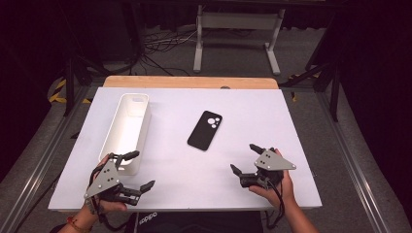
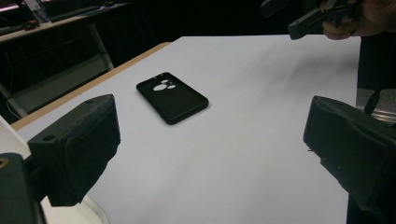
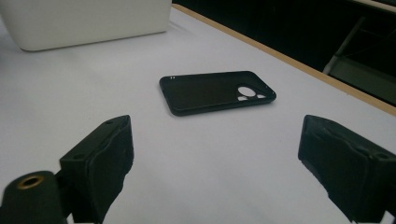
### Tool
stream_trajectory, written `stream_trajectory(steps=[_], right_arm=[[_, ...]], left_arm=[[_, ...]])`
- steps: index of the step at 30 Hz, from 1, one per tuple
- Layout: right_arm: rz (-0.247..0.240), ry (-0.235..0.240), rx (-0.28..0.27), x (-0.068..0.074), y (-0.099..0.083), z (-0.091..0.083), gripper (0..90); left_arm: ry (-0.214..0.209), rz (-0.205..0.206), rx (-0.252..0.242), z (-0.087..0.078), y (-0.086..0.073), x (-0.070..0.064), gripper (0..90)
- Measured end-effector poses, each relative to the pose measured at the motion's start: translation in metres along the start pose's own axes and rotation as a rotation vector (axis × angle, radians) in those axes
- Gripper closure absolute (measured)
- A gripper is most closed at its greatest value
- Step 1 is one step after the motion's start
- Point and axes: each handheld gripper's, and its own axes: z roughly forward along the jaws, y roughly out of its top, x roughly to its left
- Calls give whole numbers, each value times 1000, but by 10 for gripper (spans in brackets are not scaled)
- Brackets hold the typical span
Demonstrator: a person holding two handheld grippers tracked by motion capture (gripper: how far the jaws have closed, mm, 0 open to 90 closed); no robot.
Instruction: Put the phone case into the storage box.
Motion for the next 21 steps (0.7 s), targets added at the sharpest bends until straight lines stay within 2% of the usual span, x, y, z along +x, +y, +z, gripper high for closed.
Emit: stream_trajectory(steps=[2, 5, 8, 11, 12, 14, 16, 17, 18, 19, 21], right_arm=[[0, -1, 2, -1, 2, 2, 115], [-4, -4, 39, -7, 9, 14, 118], [13, 6, 66, -13, 16, 23, 118], [47, 20, 100, -25, 27, 34, 116], [76, 26, 117, -31, 32, 40, 113], [122, 52, 182, -44, 42, 55, 105], [141, 44, 209, -53, 52, 66, 105], [153, 55, 223, -57, 56, 71, 105], [172, 59, 240, -60, 59, 77, 105], [175, 40, 254, -64, 63, 84, 105], [171, 36, 250, -66, 65, 88, 112]], left_arm=[[-5, -7, -4, 0, 0, 1, 45], [-14, -7, -2, -1, -1, 2, 46], [-15, -5, 1, -2, -1, 2, 47], [-8, -11, 1, -5, -2, 1, 47], [-5, -10, -3, -6, -1, 1, 47], [3, 3, -3, -7, 0, 0, 47], [2, 1, -5, -7, 0, 1, 47], [8, 6, -4, -7, 0, 1, 47], [5, -7, -1, -5, 0, 2, 47], [5, -7, -1, -5, 0, 2, 47], [10, -5, 0, -4, -1, 2, 47]])
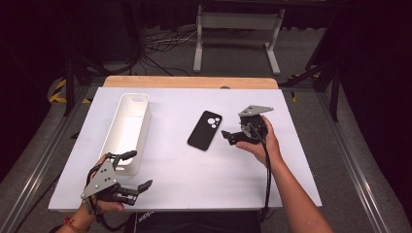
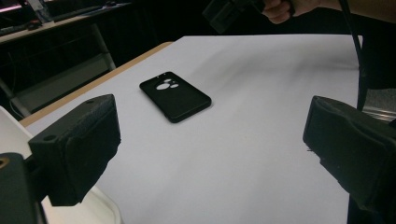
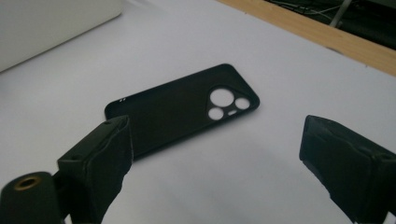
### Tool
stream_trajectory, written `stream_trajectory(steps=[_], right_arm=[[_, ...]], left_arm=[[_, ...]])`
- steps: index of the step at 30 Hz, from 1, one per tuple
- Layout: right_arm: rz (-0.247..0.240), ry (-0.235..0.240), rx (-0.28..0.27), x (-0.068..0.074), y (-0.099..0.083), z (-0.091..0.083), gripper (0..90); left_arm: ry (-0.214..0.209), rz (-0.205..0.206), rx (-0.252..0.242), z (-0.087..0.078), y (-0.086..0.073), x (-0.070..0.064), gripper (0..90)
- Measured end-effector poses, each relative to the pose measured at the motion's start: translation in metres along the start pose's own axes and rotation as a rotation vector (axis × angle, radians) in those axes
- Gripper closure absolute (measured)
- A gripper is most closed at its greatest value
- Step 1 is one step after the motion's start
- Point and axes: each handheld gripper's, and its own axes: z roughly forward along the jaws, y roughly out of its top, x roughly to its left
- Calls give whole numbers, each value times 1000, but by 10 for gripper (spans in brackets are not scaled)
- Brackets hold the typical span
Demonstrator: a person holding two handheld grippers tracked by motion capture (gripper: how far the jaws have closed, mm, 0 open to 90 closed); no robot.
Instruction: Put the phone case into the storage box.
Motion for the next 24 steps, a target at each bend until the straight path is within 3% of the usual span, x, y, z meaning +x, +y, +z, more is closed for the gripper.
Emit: stream_trajectory(steps=[6, 8, 10, 19, 24], right_arm=[[37, 20, 64, -12, 13, 29, 184], [45, -9, 92, -15, 17, 39, 207], [84, 0, 123, -21, 22, 49, 211], [143, -46, 181, -39, 35, 82, 252], [239, -59, 252, -51, 33, 103, 292]], left_arm=[[2, 3, 24, -1, -2, -6, 51], [6, 8, 28, -3, -2, -8, 52], [8, 9, 26, -4, -2, -9, 52], [40, 8, 39, -12, -5, -11, 52], [35, -5, 42, -13, -7, -10, 54]])
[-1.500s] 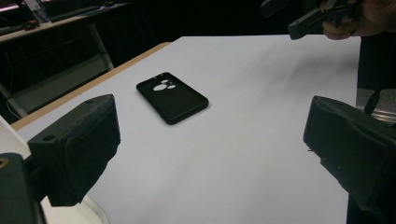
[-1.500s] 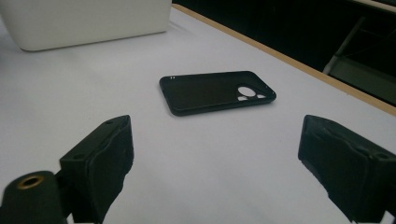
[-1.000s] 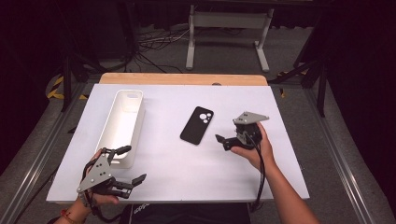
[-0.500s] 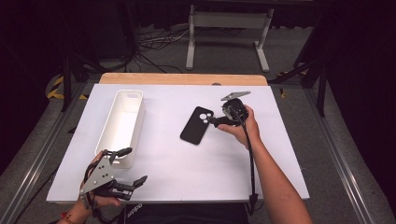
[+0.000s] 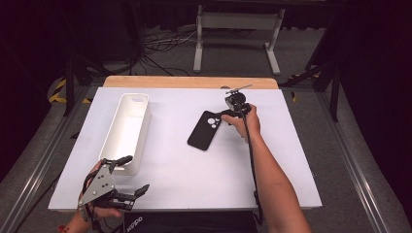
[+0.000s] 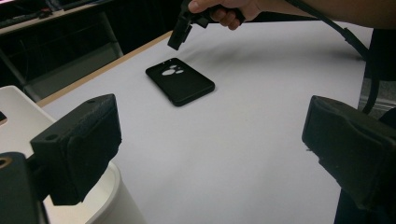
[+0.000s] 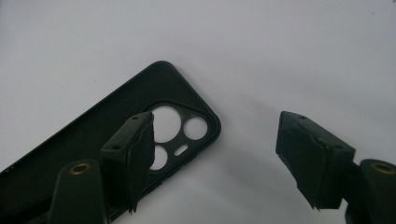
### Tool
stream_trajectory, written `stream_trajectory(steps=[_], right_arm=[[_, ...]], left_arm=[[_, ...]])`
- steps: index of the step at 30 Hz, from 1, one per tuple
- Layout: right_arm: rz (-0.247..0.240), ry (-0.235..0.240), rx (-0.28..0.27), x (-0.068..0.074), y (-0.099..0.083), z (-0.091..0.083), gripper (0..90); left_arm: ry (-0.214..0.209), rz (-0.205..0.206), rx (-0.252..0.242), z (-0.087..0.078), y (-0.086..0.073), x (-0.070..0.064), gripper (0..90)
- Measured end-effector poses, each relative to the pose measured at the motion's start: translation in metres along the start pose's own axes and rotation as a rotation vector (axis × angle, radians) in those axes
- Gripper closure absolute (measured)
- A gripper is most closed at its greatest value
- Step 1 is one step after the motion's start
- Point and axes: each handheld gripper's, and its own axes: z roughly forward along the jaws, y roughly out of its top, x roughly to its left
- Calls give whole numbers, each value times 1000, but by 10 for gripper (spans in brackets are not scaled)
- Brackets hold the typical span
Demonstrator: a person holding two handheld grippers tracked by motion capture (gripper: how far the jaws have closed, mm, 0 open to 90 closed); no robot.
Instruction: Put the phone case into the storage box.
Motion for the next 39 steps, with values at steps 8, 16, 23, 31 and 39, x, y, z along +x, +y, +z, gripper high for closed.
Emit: stream_trajectory(steps=[8, 16, 23, 31, 39], right_arm=[[20, -44, 54, -2, 2, 18, 335], [61, -40, 63, -5, 0, 33, 454], [-15, -111, 77, 5, -1, 34, 582], [-70, -98, 65, 13, -2, 36, 793], [-103, -100, 28, 15, -6, 35, 818]], left_arm=[[-16, 8, -3, -2, 0, 0, 57], [-3, 22, 11, -2, -2, 1, 59], [-1, 20, 26, -2, -3, -1, 61], [-7, 11, 40, 3, -2, -2, 62], [-4, 13, 50, 5, -3, -3, 63]])
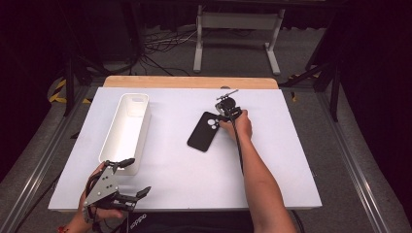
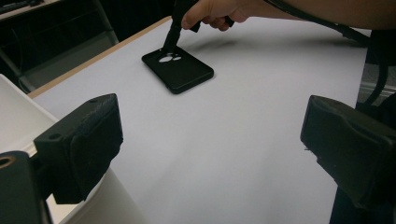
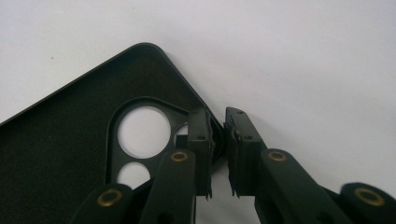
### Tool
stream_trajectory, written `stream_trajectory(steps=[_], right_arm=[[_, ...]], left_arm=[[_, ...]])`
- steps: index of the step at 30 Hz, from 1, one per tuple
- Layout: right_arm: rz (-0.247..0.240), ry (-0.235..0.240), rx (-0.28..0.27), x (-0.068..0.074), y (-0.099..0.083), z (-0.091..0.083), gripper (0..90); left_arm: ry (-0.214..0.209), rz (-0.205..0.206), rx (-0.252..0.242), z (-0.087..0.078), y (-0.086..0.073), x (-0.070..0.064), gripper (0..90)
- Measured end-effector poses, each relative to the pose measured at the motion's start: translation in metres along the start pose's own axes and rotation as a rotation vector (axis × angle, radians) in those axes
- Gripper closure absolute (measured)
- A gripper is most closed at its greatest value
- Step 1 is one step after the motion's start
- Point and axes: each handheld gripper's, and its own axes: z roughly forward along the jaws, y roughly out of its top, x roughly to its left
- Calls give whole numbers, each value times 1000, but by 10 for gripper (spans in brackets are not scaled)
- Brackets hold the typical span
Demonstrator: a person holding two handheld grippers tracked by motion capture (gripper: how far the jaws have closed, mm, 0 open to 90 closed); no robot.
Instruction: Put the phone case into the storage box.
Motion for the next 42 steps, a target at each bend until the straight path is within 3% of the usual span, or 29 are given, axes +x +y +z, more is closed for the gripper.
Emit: stream_trajectory(steps=[9, 15, 16, 23, 26, 30, 39, 42], right_arm=[[-87, -30, -112, 11, -5, -11, 822], [-200, -61, -219, 30, -6, -39, 825], [-234, -73, -252, 36, -7, -51, 828], [-314, -84, -362, 52, -17, -79, 831], [-327, -64, -418, 56, -24, -91, 834], [-358, -78, -483, 61, -33, -105, 848], [-400, -76, -551, 69, -43, -119, 849], [-448, -82, -576, 75, -46, -126, 849]], left_arm=[[-2, 3, 8, 1, 1, 1, 65], [12, 1, 6, -1, 3, -1, 64], [20, 3, 4, -1, 3, 0, 64], [41, -9, 5, -6, 6, 1, 64], [49, -18, 0, -8, 8, 0, 67], [55, -31, -11, -8, 12, 2, 70], [64, -32, -8, -4, 20, 4, 72], [86, -16, -4, 0, 29, 6, 77]])
